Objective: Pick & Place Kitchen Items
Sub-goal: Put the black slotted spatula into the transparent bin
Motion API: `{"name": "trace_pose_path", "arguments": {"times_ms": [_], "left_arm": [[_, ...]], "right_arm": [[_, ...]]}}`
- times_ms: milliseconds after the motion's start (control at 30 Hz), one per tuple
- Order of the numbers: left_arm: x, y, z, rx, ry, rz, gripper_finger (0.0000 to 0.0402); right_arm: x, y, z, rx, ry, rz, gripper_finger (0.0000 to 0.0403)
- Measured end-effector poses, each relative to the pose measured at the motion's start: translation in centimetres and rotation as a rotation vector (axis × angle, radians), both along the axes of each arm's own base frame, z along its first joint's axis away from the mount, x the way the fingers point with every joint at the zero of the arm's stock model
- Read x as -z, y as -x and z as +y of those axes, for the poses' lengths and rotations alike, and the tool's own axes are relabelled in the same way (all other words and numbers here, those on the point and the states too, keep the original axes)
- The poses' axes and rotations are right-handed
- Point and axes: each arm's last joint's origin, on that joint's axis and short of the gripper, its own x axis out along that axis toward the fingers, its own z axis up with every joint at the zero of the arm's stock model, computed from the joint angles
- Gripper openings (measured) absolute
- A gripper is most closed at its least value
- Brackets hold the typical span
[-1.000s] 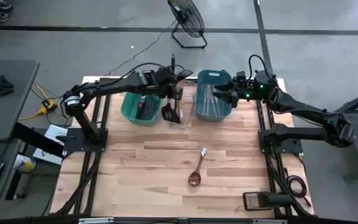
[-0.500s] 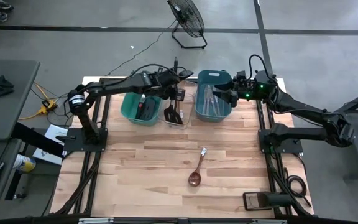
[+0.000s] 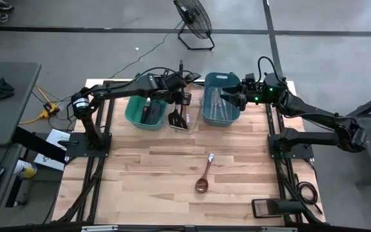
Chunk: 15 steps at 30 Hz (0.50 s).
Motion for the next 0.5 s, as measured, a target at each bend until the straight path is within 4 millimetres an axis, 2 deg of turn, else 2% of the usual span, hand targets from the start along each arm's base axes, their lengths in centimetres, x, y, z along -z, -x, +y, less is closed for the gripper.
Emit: {"name": "trace_pose_path", "arguments": {"times_ms": [400, 500], "left_arm": [[-0.03, -0.01, 0.05, -0.015, -0.009, -0.002, 0.0068], [0.70, -0.52, 0.24, -0.016, -0.007, 0.006, 0.0068]], "right_arm": [[0.00, 0.00, -0.01, 0.003, 0.000, 0.000, 0.0306], [0.00, 0.00, -0.01, 0.003, 0.000, 0.000, 0.0306]]}}
